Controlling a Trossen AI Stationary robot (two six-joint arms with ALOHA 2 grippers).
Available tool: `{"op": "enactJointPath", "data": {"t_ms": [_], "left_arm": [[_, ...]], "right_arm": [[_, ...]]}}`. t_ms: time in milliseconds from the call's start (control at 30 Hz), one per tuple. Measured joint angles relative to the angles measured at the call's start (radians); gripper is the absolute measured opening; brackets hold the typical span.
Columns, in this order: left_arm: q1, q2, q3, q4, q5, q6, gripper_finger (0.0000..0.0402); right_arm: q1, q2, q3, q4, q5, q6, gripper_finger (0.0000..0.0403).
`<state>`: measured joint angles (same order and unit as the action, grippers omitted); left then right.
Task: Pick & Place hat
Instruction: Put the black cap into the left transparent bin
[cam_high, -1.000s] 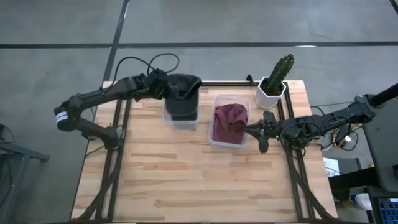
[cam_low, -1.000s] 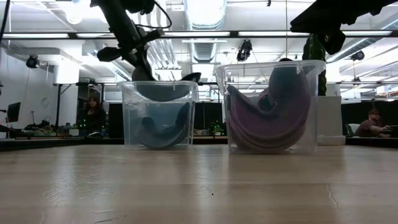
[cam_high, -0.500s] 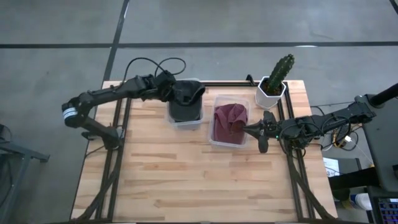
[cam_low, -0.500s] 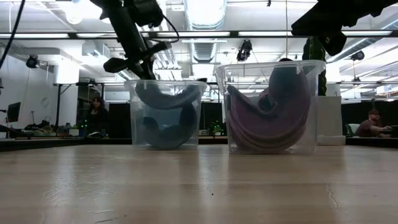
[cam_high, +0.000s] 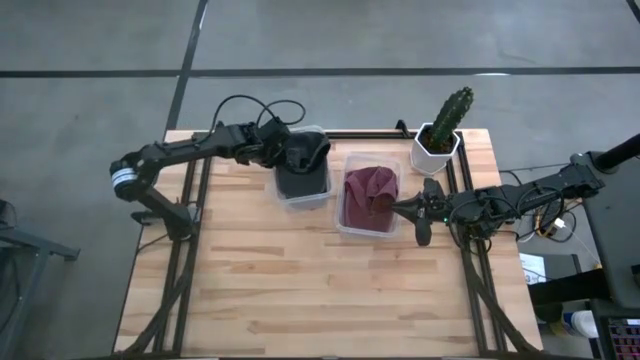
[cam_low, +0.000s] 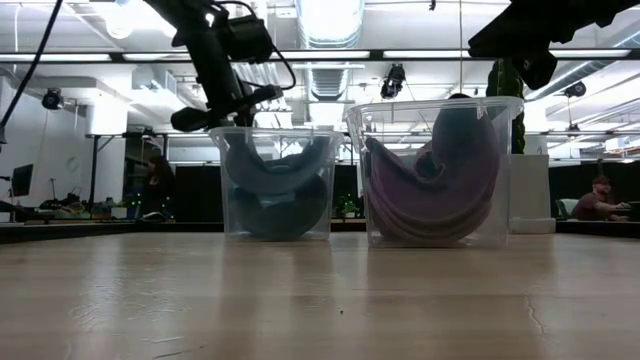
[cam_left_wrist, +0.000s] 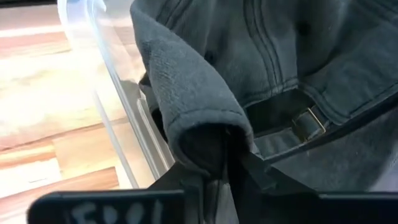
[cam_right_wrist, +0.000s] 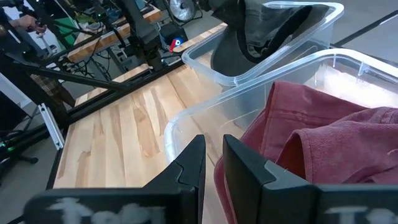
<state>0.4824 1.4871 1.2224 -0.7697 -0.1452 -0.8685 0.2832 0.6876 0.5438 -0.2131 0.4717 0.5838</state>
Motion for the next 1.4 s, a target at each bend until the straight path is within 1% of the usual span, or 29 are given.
{"op": "enactJointPath", "data": {"t_ms": [133,567,700,933,1033,1133,1400], "left_arm": [[0.0,0.001,0.0,-0.001,0.025,0.011,0.0062],[0.0,-0.003,0.0,-0.032,0.027,0.027,0.0071],[0.0,-0.005,0.0,-0.056,0.028,0.033,0.0102],[0.0,-0.008,0.0,-0.061,0.07,0.036,0.0191],[0.0,-0.024,0.0,-0.061,0.083,0.027,0.022],[-0.001,-0.051,0.016,-0.071,0.083,0.017,0.0232],[-0.001,-0.12,0.102,-0.061,0.083,0.04,0.0234]], "right_arm": [[0.0,0.0,0.0,0.0,0.0,0.0,0.0052],[0.0,0.0,0.0,0.001,0.001,0.019,0.0052],[0.0,0.0,0.0,0.001,0.001,0.019,0.0052],[0.0,0.0,0.0,0.001,0.001,0.019,0.0052],[0.0,0.0,0.0,0.001,0.0,0.019,0.0052],[0.0,0.0,0.0,0.001,0.0,0.019,0.0052],[0.0,0.0,0.0,0.002,0.0,0.019,0.0052]]}}
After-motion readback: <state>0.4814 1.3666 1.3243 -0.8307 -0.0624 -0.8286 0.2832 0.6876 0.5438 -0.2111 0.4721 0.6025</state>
